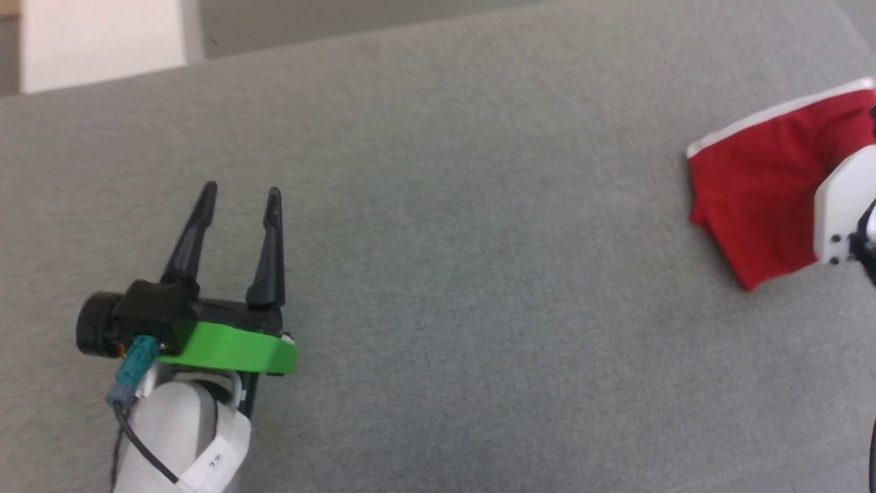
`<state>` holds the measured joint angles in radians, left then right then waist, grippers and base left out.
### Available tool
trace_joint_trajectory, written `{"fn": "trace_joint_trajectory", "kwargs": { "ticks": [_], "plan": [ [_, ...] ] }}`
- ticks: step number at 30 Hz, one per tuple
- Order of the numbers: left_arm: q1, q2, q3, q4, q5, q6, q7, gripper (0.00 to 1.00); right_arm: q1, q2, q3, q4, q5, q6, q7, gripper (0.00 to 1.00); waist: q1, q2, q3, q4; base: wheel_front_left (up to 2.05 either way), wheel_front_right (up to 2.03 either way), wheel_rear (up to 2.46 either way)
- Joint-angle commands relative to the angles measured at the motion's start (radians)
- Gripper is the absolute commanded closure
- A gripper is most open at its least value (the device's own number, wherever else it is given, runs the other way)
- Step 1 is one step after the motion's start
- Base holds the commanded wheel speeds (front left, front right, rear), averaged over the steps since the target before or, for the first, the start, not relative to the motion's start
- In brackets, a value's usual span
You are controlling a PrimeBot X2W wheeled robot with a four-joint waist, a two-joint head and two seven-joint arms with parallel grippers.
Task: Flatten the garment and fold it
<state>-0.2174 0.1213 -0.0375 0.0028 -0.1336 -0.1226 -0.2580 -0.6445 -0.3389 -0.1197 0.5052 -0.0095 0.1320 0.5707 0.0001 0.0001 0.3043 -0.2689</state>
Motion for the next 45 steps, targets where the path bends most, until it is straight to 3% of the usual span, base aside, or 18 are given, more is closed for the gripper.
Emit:
{"fn": "trace_joint_trajectory", "kwargs": {
  "ticks": [1,8,18,19,20,21,27,31,37,45],
  "plan": [
    [-0.020,0.019,0.002,-0.011,0.018,-0.003,-0.004,0.00,-0.029,-0.002,-0.016,0.015,-0.039,-0.001,-0.032,1.00,-0.0001,-0.0001,0.126,-0.105,0.00,0.00,0.00],
    [-0.045,0.072,0.000,-0.062,0.030,-0.004,0.031,0.00,-0.103,-0.019,-0.123,0.103,-0.212,-0.001,-0.173,1.00,-0.0001,-0.0001,0.196,-0.106,0.00,0.00,0.00],
    [-0.038,0.089,-0.001,-0.091,0.025,0.003,0.051,0.00,-0.162,0.021,-0.259,0.173,-0.339,-0.001,-0.301,1.00,-0.0001,-0.0001,0.211,-0.064,0.00,0.00,0.00],
    [-0.037,0.088,-0.003,-0.089,0.024,0.004,0.050,0.00,-0.162,0.022,-0.269,0.181,-0.349,-0.001,-0.305,0.94,-0.0001,-0.0001,0.205,-0.060,0.00,0.00,0.00],
    [-0.036,0.085,-0.005,-0.085,0.023,0.006,0.047,0.00,-0.159,0.024,-0.284,0.191,-0.361,-0.001,-0.306,0.41,-0.0001,-0.0001,0.197,-0.055,0.00,0.00,0.00],
    [-0.036,0.081,-0.007,-0.080,0.021,0.007,0.044,0.00,-0.155,0.023,-0.297,0.199,-0.370,-0.001,-0.304,0.00,-0.0001,-0.0001,0.188,-0.050,0.00,0.00,0.00],
    [-0.021,0.042,-0.024,-0.018,-0.002,0.013,0.015,0.00,-0.098,-0.001,-0.378,0.203,-0.412,-0.001,-0.321,0.00,-0.0001,-0.0001,0.088,-0.007,0.00,0.00,0.00],
    [0.008,0.010,-0.032,0.036,-0.021,0.014,0.002,0.00,-0.038,0.008,-0.383,0.171,-0.377,-0.001,-0.365,0.00,-0.0001,-0.0001,-0.003,0.023,0.00,0.00,0.00],
    [0.068,-0.029,-0.029,0.099,-0.056,0.017,-0.003,0.00,0.081,0.038,-0.286,0.069,-0.241,-0.001,-0.487,0.00,-0.0001,-0.0001,-0.140,0.071,0.00,0.00,0.00],
    [0.120,-0.057,-0.025,0.138,-0.065,0.025,-0.004,0.00,0.284,0.095,-0.147,-0.203,-0.011,-0.001,-0.591,0.00,-0.0001,-0.0001,-0.245,0.164,0.00,0.00,0.00]
  ]
}}
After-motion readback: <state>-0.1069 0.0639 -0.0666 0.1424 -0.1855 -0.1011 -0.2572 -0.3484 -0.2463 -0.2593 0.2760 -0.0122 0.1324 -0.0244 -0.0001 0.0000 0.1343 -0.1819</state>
